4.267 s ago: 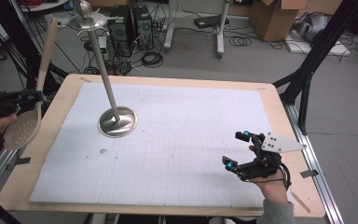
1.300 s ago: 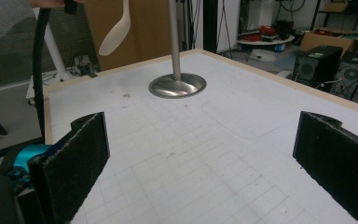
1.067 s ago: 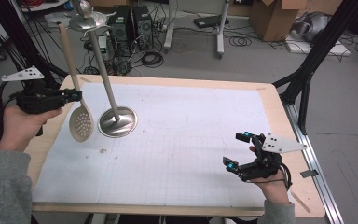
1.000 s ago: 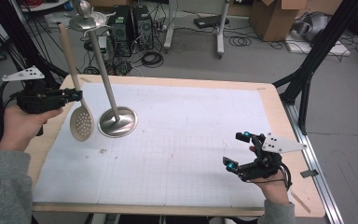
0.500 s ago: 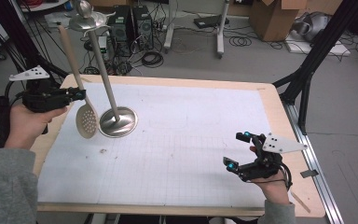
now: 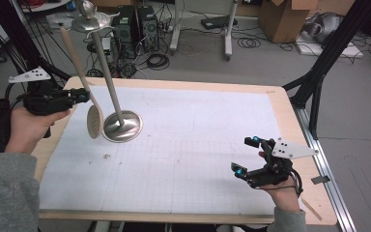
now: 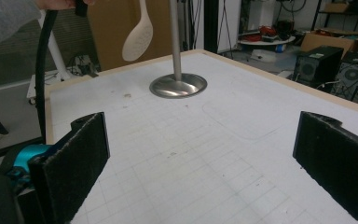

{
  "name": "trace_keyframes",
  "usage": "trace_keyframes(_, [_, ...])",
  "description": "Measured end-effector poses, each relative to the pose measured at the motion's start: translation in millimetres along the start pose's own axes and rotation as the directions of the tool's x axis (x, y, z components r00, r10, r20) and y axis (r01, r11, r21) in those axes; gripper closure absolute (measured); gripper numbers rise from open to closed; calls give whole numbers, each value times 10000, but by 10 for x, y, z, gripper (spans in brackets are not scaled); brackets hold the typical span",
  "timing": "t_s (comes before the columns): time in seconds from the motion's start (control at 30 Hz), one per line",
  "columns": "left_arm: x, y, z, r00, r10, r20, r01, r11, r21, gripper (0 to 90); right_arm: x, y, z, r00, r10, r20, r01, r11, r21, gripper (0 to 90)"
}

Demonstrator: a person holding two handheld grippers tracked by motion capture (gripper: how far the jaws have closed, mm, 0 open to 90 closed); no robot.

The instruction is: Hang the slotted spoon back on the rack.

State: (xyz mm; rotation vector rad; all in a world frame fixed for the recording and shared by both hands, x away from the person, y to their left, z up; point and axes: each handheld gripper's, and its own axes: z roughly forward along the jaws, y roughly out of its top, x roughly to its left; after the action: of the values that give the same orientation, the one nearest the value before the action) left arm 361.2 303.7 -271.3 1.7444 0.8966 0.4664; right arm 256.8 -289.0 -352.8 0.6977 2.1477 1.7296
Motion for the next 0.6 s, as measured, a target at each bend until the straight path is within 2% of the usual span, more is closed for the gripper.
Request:
trace_keyframes(0.13, [-14, -18, -23, 9985, 519, 192, -514, 9984, -253, 523, -2, 0, -10, 10000, 61, 30, -60, 10000, -17, 24])
trace_keyframes(0.2, [-22, -30, -51, 9949, 888, 469, -865, 9950, -497, 463, 0, 0, -12, 10000, 46, 6, -46, 10000, -18, 24])
trace_keyframes(0.33, [-41, -56, -107, 9852, 1542, 742, -1480, 9855, -835, 300, -2, 4, -14, 10000, -25, 41, 25, 10000, -59, 24])
trace_keyframes(0.37, [-49, -66, -120, 9841, 1589, 795, -1511, 9839, -955, 279, 0, 4, -15, 10000, -18, 32, 18, 10000, -50, 24])
trace_keyframes(0.47, [-70, -101, -162, 9833, 1642, 791, -1548, 9815, -1128, 128, -1, 5, -20, 10000, -17, 42, 17, 10000, -72, 24])
trace_keyframes(0.53, [-86, -135, -209, 9796, 1777, 934, -1654, 9781, -1262, 127, -2, 7, -23, 10000, -41, 67, 42, 10000, -83, 24])
trace_keyframes(0.6, [-101, -164, -247, 9791, 1781, 985, -1645, 9774, -1326, 126, -2, 8, -24, 10000, -45, 71, 45, 10000, -81, 24])
